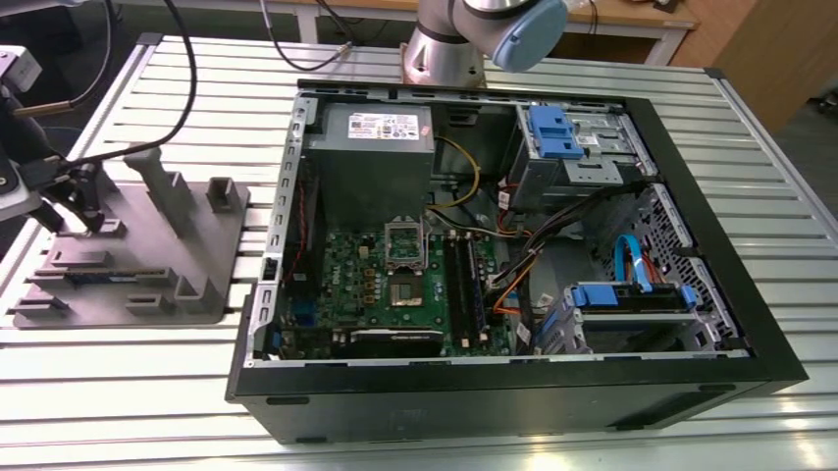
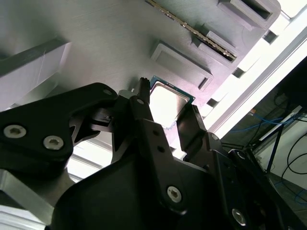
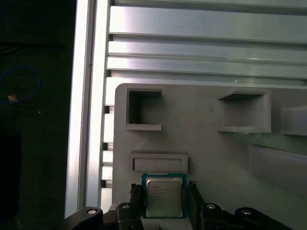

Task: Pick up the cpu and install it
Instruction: 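Pick up the cpu and move it towards the insertion slot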

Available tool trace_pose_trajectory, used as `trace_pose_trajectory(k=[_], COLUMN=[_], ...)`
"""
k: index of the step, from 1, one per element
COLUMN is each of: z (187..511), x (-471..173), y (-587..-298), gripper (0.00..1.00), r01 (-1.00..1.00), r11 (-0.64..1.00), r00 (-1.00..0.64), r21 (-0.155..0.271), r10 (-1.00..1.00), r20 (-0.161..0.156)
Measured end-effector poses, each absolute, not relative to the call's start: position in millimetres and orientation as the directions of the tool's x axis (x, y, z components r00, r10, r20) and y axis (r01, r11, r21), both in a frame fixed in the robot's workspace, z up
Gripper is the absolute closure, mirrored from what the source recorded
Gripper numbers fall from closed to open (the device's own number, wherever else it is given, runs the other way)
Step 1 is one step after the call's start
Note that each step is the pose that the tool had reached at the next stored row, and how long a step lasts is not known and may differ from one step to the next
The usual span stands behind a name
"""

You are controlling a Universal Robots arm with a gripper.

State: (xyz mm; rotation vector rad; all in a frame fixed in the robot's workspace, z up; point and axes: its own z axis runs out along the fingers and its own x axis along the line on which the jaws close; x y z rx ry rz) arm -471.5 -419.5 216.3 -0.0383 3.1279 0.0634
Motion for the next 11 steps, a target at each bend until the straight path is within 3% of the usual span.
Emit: trace_pose_trajectory(k=[11], z=[226.5], x=[-471.4], y=[-419.5], gripper=[0.53], r01=[-0.025], r11=[0.999], r00=[-1.000], r21=[0.040], r10=[-0.024], r20=[-0.014])
